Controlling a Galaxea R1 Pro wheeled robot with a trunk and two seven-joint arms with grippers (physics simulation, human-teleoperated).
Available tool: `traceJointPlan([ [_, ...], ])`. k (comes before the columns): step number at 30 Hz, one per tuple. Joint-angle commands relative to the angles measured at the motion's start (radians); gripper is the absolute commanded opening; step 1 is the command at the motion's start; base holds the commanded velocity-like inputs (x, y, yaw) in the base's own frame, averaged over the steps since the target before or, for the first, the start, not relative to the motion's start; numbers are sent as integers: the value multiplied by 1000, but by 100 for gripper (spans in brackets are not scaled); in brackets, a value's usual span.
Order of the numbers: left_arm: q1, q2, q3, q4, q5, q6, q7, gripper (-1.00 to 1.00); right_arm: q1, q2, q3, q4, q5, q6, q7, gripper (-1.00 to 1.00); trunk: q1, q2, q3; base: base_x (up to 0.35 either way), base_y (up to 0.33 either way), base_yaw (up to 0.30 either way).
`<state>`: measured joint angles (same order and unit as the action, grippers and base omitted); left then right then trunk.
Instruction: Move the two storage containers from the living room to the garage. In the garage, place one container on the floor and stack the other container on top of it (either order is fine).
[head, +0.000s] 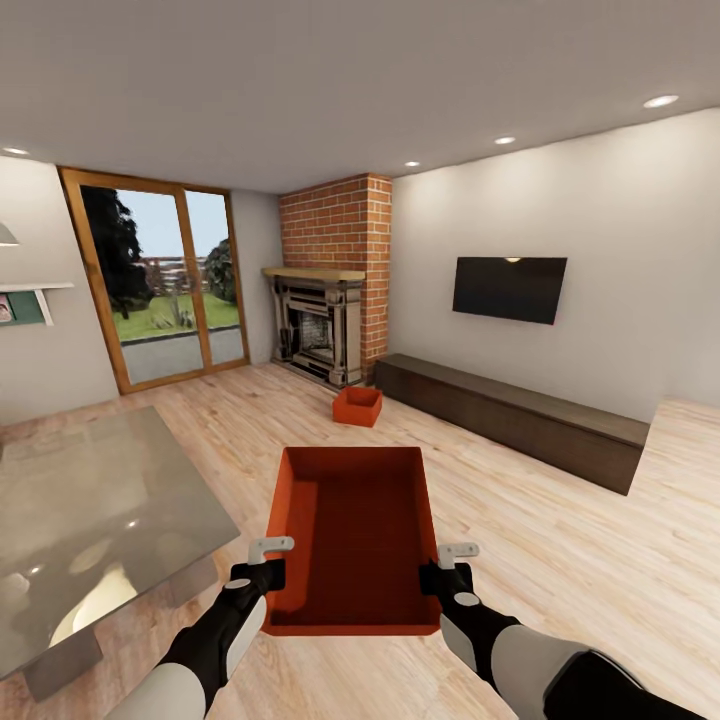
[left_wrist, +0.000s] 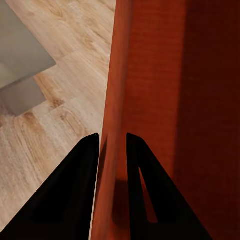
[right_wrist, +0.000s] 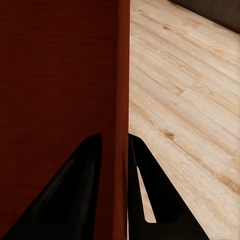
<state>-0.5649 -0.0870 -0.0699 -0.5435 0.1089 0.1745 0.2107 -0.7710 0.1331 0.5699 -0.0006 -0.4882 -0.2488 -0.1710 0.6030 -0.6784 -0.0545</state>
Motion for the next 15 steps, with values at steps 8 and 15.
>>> traceJointPlan([
  [8, -1, 3, 6, -1, -5, 7, 8, -100, -1, -3, -14, 1, 7, -6, -4, -100, 0, -2, -2, 0, 0, 77],
  [15, -1, 4, 15, -1, -9, 7, 1, -100, -1, 0, 2, 1, -6, -6, -4, -100, 0, -2, -2, 0, 0, 266],
])
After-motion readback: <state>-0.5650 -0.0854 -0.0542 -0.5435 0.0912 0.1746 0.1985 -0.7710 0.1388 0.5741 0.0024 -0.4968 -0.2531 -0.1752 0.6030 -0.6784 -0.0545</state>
